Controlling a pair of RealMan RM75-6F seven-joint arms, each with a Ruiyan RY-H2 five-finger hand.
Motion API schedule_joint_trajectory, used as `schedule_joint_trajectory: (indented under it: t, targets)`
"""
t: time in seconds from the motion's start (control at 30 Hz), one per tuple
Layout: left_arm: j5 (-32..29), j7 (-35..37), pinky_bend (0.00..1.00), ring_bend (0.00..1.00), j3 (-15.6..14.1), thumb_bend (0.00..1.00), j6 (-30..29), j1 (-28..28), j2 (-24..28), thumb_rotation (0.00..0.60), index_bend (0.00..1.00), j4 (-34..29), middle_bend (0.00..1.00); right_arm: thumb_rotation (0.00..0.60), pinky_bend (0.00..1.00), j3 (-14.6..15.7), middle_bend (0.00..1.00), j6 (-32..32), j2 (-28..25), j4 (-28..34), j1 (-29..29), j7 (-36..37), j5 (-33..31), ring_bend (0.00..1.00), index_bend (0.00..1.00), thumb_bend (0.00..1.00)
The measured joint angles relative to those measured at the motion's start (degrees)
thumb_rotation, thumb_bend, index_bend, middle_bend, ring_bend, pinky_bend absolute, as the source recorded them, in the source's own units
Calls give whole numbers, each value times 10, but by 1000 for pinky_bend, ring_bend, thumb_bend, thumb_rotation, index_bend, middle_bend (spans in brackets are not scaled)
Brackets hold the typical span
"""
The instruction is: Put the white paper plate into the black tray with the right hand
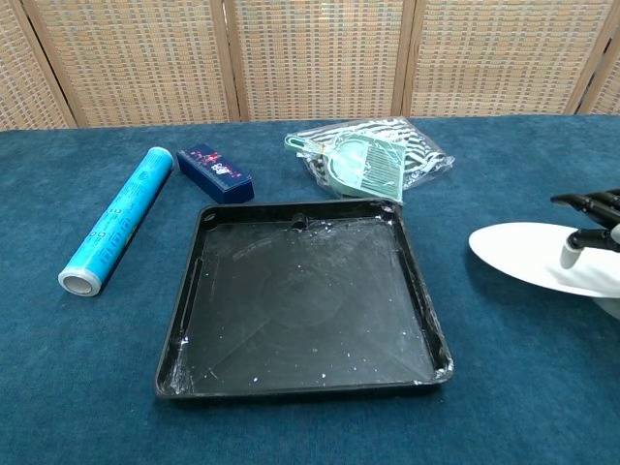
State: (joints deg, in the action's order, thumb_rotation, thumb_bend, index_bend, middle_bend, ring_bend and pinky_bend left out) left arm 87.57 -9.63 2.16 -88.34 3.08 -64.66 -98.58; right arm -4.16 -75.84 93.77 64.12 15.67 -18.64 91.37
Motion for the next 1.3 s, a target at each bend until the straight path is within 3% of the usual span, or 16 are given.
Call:
schedule_joint_trajectory:
  t: [0.1, 0.2, 0.63, 0.9, 1.07, 1.3]
  targets:
    - [-2, -2, 0, 0, 0, 0, 1, 0, -1, 600, 0, 1, 0, 600, 45, -7, 44, 2, 5, -11, 8, -2, -4, 0, 609, 443]
    - [-4, -3, 0, 0, 1, 0, 2, 1, -1, 600, 0, 1, 0, 600, 59, -12, 66, -1, 8, -18, 13, 4, -7, 0, 660, 468]
    - [-12, -6, 0, 0, 3, 0, 9, 4, -3, 600, 0, 2, 0, 600, 74, -28, 98, -81, 1, -36, 21, 49, 16, 0, 674, 479]
    - [-20, -5, 0, 0, 6, 0, 16, 8, -3, 600, 0, 4, 0, 600, 74, -50, 100, -145, -57, 28, 37, 51, 55, 0, 675, 479]
    - [-34, -4, 0, 0, 11, 0, 26, 12, -3, 600, 0, 4, 0, 600, 74, -64, 114, -138, -86, 70, 75, 38, 82, 0, 675, 479]
    - [-61, -4, 0, 0, 21, 0, 43, 20, -5, 600, 0, 9, 0, 600, 74, -72, 121, -67, -107, 103, 157, 50, 122, 0, 675, 479]
